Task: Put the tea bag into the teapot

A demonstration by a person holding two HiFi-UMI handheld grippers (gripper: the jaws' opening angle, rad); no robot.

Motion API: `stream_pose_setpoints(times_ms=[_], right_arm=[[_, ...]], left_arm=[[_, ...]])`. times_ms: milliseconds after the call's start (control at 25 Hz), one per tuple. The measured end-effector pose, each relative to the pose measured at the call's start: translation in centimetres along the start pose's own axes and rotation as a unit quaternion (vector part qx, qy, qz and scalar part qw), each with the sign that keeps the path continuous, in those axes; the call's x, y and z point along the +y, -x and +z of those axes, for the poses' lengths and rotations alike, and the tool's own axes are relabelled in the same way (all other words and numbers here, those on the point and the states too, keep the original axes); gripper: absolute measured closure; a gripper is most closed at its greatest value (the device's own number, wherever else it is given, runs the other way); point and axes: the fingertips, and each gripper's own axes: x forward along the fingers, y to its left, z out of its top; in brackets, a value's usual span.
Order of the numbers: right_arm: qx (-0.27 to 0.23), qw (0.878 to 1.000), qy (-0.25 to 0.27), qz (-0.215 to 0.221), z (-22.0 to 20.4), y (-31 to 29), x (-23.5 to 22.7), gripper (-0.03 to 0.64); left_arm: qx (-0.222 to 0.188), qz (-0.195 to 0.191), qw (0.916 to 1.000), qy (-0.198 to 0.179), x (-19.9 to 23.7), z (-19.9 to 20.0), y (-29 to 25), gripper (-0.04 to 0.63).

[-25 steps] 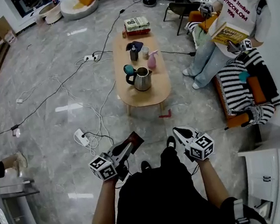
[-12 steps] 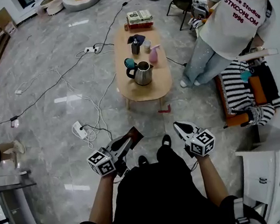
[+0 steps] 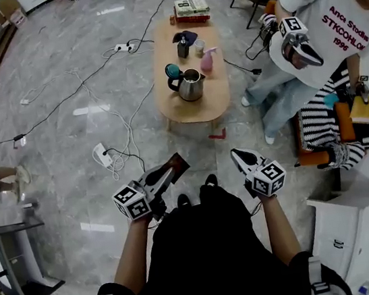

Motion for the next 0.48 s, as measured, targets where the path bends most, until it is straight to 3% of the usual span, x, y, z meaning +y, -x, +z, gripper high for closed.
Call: stream_pose_setpoints(times_ms=[480], right_arm=[[0.019,0.999,0.018,0.046,2.8,-2.3,-5.1,0.612]], left_arm=[[-0.026,0.042,0.9988,-0.001,1.4,2.6,-5.7,0.561]])
